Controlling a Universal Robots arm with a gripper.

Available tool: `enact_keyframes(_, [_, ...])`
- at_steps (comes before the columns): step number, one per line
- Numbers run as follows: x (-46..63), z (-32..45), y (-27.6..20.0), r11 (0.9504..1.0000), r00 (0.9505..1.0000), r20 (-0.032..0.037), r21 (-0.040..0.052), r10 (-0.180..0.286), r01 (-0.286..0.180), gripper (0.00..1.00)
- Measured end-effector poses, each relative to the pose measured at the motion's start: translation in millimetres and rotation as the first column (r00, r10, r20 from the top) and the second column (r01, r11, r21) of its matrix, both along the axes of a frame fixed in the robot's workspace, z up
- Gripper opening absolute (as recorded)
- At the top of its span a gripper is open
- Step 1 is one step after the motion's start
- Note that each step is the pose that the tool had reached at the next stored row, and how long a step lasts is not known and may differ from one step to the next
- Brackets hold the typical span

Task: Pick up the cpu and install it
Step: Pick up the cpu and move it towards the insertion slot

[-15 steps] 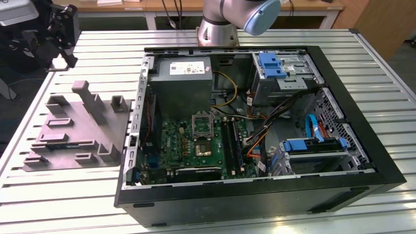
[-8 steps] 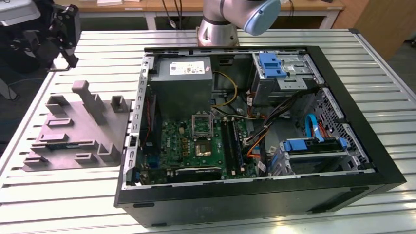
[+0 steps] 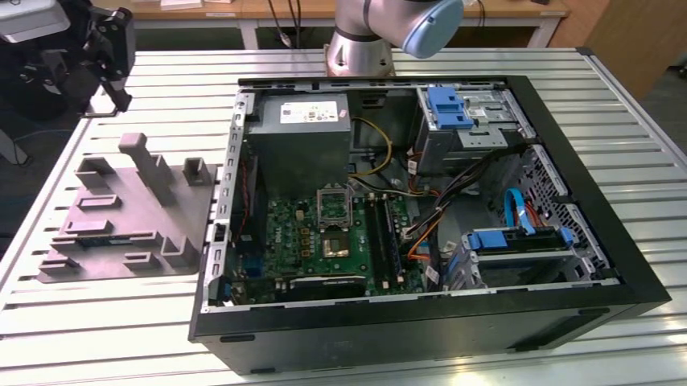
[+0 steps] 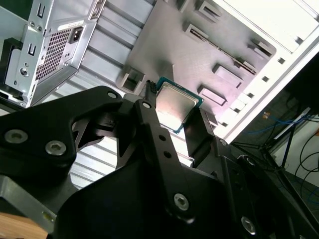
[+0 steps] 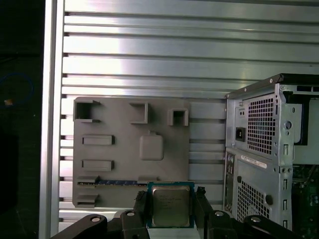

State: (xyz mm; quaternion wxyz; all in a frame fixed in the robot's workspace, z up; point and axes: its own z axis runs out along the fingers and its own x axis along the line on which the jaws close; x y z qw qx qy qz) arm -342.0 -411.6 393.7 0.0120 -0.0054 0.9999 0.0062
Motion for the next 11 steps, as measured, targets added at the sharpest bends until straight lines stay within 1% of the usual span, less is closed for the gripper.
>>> enact_keyframes(11, [3.8, 0.0, 0.0, 1.0000, 1.0000, -0.0001, 0.0000, 0.000, 0.000, 0.47])
